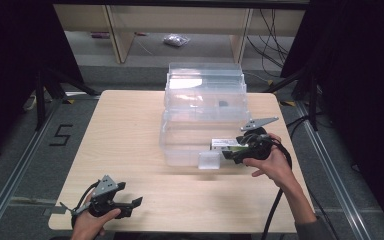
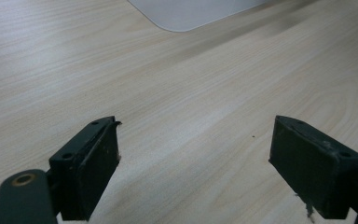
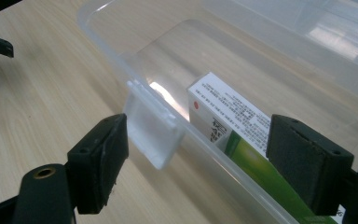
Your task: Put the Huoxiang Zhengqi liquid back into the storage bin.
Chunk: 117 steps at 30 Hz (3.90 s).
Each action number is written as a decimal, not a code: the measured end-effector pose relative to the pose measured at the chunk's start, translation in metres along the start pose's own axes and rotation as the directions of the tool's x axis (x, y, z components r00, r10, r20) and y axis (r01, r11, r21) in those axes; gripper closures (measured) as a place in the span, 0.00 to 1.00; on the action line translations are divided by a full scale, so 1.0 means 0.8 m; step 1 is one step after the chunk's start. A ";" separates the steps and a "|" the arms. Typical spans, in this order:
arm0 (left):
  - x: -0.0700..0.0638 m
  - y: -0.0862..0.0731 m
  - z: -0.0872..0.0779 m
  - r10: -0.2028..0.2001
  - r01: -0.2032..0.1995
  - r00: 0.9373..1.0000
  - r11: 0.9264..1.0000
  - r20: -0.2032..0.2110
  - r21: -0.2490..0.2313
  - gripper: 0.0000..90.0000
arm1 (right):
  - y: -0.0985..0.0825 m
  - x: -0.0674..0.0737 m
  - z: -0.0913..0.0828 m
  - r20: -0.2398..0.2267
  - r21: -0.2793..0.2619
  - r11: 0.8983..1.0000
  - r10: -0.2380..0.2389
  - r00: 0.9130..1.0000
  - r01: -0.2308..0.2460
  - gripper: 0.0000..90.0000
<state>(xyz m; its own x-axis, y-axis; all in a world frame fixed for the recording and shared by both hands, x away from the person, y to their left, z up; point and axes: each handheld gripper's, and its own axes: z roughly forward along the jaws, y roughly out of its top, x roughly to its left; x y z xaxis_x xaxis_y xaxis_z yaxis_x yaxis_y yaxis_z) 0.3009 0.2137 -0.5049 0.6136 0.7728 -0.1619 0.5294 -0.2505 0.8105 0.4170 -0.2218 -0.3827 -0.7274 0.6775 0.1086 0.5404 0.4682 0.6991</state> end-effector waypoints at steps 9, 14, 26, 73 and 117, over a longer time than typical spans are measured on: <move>0.000 0.000 0.000 -0.004 0.004 1.000 1.000 0.001 -0.006 0.17 | -0.003 0.007 0.001 -0.003 -0.025 0.999 -0.032 0.999 0.032 0.24; 0.000 0.000 0.000 -0.004 0.004 1.000 1.000 0.001 -0.007 0.17 | -0.005 0.013 0.002 -0.011 -0.016 1.000 -0.022 1.000 0.022 0.23; 0.000 0.000 0.000 -0.004 0.004 1.000 1.000 0.000 -0.006 0.17 | -0.013 0.026 -0.001 0.004 -0.046 0.997 -0.054 0.999 0.054 0.23; 0.000 0.000 -0.001 -0.001 0.001 1.000 1.000 0.002 -0.010 0.17 | -0.082 0.048 0.017 -0.036 -0.040 0.999 -0.019 0.999 0.018 0.20; -0.002 0.000 -0.002 0.001 -0.001 1.000 1.000 -0.002 -0.007 0.17 | -0.152 0.048 0.022 -0.017 0.033 0.999 0.033 0.999 -0.033 0.19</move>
<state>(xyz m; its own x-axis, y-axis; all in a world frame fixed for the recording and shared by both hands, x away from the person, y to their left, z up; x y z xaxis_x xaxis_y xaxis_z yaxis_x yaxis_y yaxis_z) 0.2993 0.2134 -0.5035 0.6128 0.7738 -0.1602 0.5250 -0.2473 0.8144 0.3307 -0.2429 -0.4763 -0.7161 0.6830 0.1435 0.5776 0.4645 0.6713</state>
